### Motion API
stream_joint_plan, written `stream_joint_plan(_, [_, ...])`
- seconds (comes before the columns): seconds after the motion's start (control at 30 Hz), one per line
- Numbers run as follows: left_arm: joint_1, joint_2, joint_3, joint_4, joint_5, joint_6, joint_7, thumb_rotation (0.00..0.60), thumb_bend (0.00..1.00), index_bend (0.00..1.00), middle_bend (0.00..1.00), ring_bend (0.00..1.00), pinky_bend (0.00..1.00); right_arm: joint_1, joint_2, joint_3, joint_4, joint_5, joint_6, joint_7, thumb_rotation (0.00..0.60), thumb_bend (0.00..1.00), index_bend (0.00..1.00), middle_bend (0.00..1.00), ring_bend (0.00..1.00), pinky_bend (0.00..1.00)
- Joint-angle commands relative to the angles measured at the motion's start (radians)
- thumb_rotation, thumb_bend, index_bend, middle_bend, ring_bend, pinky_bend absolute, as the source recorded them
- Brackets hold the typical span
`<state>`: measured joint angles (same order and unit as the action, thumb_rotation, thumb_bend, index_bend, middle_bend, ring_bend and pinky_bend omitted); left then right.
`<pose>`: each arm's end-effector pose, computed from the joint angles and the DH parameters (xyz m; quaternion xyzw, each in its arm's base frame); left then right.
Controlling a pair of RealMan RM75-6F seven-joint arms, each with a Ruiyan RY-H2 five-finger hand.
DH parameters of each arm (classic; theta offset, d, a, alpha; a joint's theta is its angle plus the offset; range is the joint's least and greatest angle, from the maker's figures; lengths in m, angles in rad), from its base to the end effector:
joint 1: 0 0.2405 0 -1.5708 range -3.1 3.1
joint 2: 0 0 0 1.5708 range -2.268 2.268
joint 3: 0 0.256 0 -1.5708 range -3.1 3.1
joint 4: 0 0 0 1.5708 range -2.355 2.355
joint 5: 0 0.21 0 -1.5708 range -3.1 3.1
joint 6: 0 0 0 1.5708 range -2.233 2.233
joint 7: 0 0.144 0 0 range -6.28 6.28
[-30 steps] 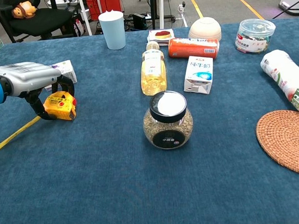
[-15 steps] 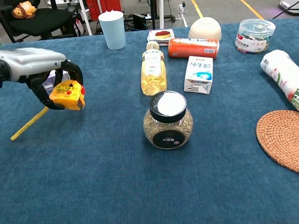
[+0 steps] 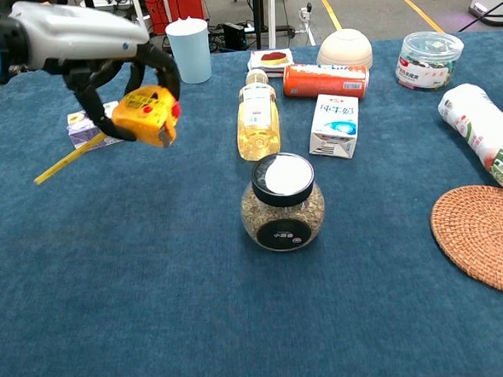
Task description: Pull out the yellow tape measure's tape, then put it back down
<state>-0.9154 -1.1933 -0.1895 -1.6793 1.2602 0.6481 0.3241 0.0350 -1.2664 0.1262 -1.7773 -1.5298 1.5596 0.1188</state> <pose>-0.0954 0.3581 0.0487 -0.8654 -0.2317 -0.2960 0.3312 -0.2588 -0.1781 0.1261 0.4726 -0.4692 0.5417 0.5129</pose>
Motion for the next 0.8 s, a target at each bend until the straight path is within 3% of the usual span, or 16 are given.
stream_joint_plan(0.03, [-0.03,0.001,-0.021,-0.009,-0.006,-0.018,-0.011,0.6,0.29,0.62,0.5,0.47,0.67,0.021,-0.022,0.02,-0.031,0.007,-0.013,0.03,0.581,0.28,0.12,0.18,0.16,0.23])
stream_joint_plan(0.27, [-0.097,-0.012,-0.057,-0.014,-0.017,-0.051,-0.036,0.6,0.29,0.62,0.5,0.47,0.67,0.08,-0.072,0.05,-0.088,0.018,-0.073,0.164,0.581,0.28,0.06,0.13,0.12,0.2])
stream_joint_plan(0.8, [-0.222,-0.011,-0.087,0.006,-0.163,-0.079,0.015,0.6,0.29,0.62,0.5,0.47,0.67,0.234,-0.212,0.114,-0.105,0.1,-0.234,0.172,0.582,0.28,0.0,0.07,0.08,0.17])
